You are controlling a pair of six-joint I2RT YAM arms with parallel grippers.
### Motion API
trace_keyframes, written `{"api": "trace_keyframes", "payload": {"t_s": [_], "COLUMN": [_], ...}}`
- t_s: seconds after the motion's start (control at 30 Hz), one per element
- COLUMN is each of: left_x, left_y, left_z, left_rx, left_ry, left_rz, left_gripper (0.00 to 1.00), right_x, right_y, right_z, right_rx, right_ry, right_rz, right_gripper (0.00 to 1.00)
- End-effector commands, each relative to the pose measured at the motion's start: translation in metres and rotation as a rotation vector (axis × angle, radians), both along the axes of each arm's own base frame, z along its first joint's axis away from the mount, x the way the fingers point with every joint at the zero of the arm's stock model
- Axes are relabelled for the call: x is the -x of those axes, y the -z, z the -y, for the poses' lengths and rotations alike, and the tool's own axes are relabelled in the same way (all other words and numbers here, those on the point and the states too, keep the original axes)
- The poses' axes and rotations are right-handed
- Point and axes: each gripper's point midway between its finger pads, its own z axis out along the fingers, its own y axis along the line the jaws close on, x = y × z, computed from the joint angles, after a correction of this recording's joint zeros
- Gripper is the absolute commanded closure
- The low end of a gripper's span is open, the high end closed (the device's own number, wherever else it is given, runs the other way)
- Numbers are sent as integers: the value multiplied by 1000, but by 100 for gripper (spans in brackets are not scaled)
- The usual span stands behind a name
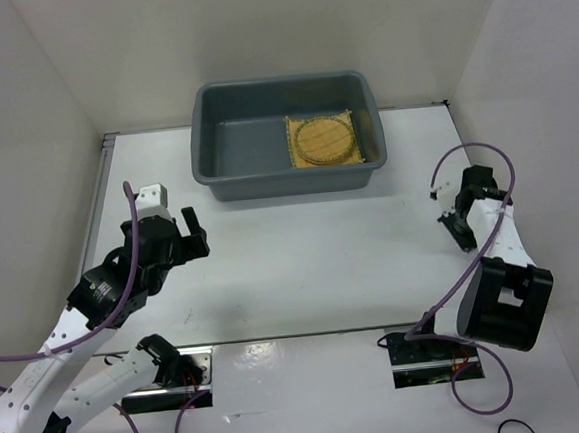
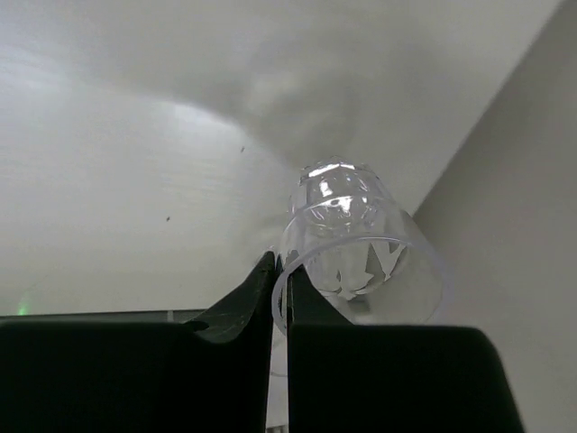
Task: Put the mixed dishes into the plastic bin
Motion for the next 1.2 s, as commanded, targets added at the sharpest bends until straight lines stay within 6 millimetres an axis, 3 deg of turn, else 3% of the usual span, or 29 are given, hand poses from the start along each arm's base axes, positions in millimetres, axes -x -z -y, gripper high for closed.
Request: {"api": "trace_keyframes", "payload": {"t_s": [0.0,0.03,0.07,0.1,0.17,0.2,0.27,0.3,0.37,0.4,0.47,0.5,0.53,0.57,0.6,0.63,0.67,0.7,0.73,0.8,0.83,0.87,1.0,1.03,1.17], "left_x": [-5,-5,-5,-6,-6,-6,-6,-6,-6,-5,-3,-2,-2,-2,-4,-4,-5,-9,-10,-13,-13,-14,-12,-12,-9], "left_y": [-6,-6,-6,-4,-4,-4,-4,-4,-4,-6,-8,-11,-15,-15,-14,-14,-15,-13,-10,-3,-3,-1,-4,-4,-8], "left_z": [3,3,4,5,5,5,5,5,5,4,3,2,1,1,0,0,3,6,8,12,12,13,11,11,11], "left_rx": [14,14,18,12,12,12,12,12,12,19,24,31,37,37,35,35,46,33,19,6,6,0,7,7,23], "left_ry": [11,11,19,19,19,19,19,19,19,19,19,19,10,10,2,2,11,15,28,39,39,39,43,43,51], "left_rz": [39,39,36,28,28,28,28,28,28,37,44,54,72,73,78,78,83,76,65,35,35,28,49,49,63], "left_gripper": [0,0,0,0,0,0,0,0,0,0,0,0,0,0,0,0,0,0,0,0,0,0,0,0,0], "right_x": [-48,-71,-75,-95,-106,-118,-128,-147,-163,-180,-192,-210,-212,-214,-231,-234,-237,-245,-257,-267,-279,-278,-287,-290,-291], "right_y": [-74,-112,-129,-166,-201,-222,-241,-261,-279,-301,-320,-334,-335,-363,-327,-317,-340,-327,-303,-280,-244,-241,-179,-155,-110], "right_z": [-5,-19,-32,-56,-86,-116,-133,-143,-168,-180,-220,-238,-268,-283,-309,-334,-348,-361,-388,-412,-428,-441,-475,-480,-489], "right_rx": [52,75,66,81,84,70,39,16,-7,0,-16,-7,-25,-39,-59,-82,-96,-90,-85,-93,-90,-98,-127,-130,-129], "right_ry": [-21,-81,-106,-186,-256,-336,-394,-435,-530,-570,-675,-712,-781,-801,-859,-907,-920,-920,-972,-999,-1016,-1033,-1076,-1084,-1102], "right_rz": [204,294,321,412,492,526,539,575,598,650,700,738,740,817,710,683,765,751,721,704,647,661,574,530,449], "right_gripper": [100,100,100,100,100,100,100,100,100,100,98,97,95,94,94,92,92,92,92,93,93,93,90,89,86]}}
